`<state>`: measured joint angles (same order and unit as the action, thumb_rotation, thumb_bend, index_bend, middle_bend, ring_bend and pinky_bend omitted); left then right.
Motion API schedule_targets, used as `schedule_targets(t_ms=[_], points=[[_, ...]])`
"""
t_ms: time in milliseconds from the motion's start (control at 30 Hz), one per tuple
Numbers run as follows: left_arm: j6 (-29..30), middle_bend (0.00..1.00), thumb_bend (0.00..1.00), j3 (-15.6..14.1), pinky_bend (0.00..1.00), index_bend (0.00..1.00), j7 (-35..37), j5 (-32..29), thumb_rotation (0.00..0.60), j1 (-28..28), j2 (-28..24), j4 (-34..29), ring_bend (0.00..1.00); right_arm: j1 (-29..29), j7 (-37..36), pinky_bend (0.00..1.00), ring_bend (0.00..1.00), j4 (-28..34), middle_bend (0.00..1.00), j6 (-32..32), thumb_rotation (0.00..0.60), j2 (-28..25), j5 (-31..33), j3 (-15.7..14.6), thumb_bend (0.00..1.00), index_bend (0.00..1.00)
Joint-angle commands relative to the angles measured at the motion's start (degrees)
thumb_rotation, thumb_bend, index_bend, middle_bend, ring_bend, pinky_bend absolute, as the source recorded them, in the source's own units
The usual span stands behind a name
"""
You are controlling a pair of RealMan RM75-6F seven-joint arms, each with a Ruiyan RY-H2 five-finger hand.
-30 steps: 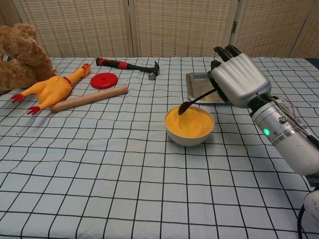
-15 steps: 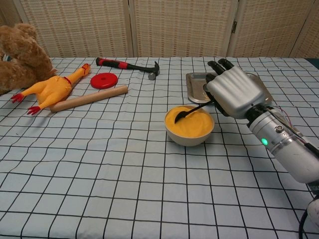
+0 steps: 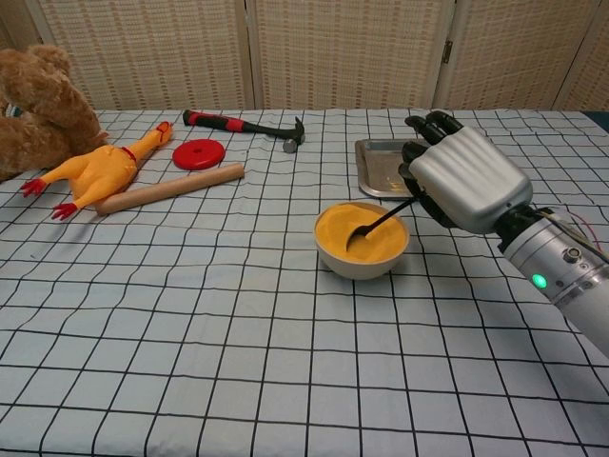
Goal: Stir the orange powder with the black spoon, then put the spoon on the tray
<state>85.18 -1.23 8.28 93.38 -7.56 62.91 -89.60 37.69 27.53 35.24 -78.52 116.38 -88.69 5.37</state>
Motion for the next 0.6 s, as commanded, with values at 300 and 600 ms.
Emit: schedule_targets(t_ms=[300, 600], points=[[0.31, 0.01, 0.42, 0.02, 0.09, 0.05, 0.14, 0.02, 0.6, 0.12, -0.05, 0.06, 0.0, 0.56, -0.56, 0.12, 0.05, -1.43, 0.31, -5.55, 0.6, 1.52, -1.19, 1.86, 0.4, 0.98], [0.34, 0.01, 0.42, -0.1, 0.09, 0.05, 0.24, 0.27, 0.6, 0.1, -0.07, 0.09, 0.0, -0.81, -2.53, 0.12, 0.05, -7.54, 0.31, -6.18, 0.6, 3.59, -1.62, 0.78, 0.39, 0.98]])
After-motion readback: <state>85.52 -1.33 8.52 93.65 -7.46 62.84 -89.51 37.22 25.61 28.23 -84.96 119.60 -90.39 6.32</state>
